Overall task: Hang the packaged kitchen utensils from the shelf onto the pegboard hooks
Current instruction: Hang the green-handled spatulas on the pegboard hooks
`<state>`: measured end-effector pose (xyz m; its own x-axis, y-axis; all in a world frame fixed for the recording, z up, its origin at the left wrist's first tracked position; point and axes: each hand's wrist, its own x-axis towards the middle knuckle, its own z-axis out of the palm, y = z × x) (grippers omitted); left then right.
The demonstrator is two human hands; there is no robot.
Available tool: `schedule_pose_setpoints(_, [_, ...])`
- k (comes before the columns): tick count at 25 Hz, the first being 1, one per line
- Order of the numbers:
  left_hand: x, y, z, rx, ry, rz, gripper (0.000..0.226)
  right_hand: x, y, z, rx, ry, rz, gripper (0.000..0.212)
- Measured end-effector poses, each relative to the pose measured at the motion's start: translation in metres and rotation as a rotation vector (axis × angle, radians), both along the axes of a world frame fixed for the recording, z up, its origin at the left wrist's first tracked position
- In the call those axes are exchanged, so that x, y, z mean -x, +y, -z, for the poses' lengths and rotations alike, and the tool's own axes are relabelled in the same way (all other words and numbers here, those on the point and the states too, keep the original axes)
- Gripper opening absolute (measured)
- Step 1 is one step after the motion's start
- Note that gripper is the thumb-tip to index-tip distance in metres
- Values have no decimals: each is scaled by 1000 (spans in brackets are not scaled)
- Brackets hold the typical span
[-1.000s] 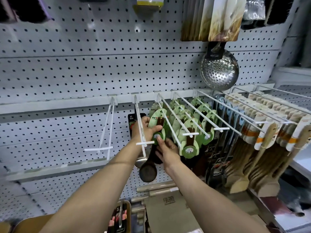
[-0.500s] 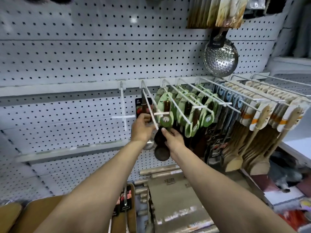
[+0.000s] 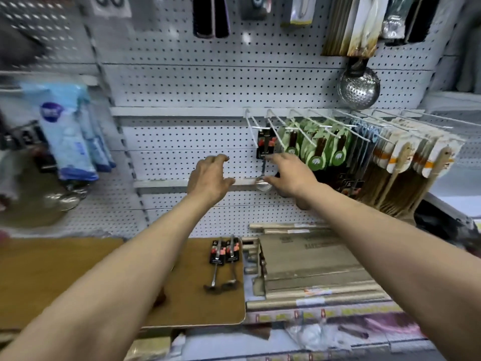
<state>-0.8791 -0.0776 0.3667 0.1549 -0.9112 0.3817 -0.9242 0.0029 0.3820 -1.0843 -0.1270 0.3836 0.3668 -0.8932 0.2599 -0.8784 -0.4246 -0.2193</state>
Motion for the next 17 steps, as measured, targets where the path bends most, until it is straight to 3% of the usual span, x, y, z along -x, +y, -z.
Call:
schedule_pose_setpoints(8, [-91,65,-43,121,-113,-84,56,-100,48,-57,217,75,-190,60])
schedule_pose_setpoints(17, [-245,26,-39,64,-158,-126,55,-261,0,-50,160,33,-203,57])
